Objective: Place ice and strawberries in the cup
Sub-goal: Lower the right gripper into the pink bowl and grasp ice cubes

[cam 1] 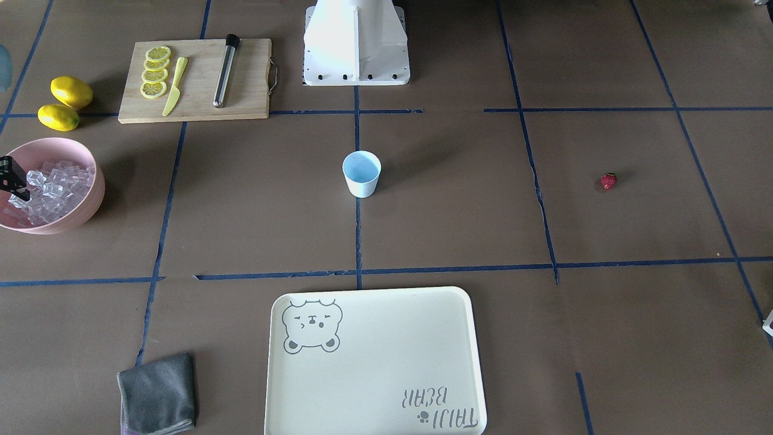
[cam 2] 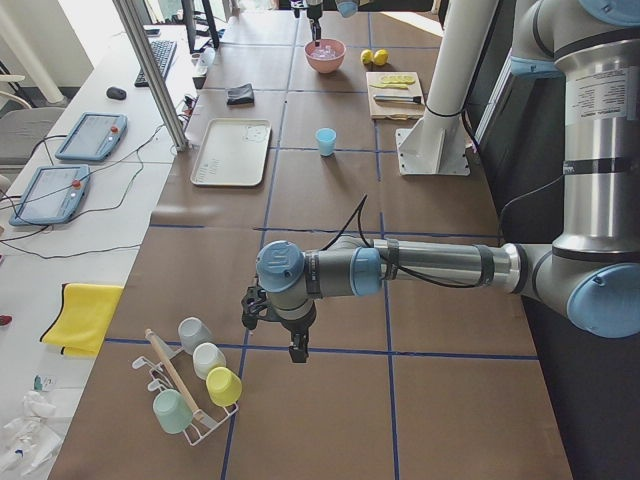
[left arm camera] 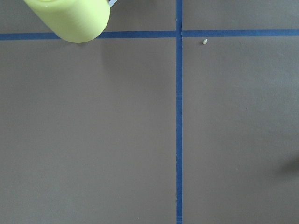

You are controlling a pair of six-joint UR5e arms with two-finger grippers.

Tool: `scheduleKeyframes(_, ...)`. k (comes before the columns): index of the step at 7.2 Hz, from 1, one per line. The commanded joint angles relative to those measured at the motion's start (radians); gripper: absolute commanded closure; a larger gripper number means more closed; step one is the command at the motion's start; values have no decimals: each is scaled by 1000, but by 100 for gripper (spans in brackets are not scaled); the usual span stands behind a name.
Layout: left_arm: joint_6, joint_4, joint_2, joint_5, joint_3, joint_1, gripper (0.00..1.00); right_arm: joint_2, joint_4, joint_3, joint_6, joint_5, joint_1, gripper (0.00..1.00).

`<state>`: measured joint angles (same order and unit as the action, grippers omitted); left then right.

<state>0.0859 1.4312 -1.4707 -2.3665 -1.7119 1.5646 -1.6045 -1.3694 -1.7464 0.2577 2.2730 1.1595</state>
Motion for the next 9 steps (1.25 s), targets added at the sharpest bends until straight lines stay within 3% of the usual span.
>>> scheduleKeyframes(1,0,0,-3,0,0,0,0,3,0,19,0,-1,-4,40)
scheduleKeyframes(9,-2,0,-14,0,2,0,0,-3,-5,34,-3,-1,-40,44)
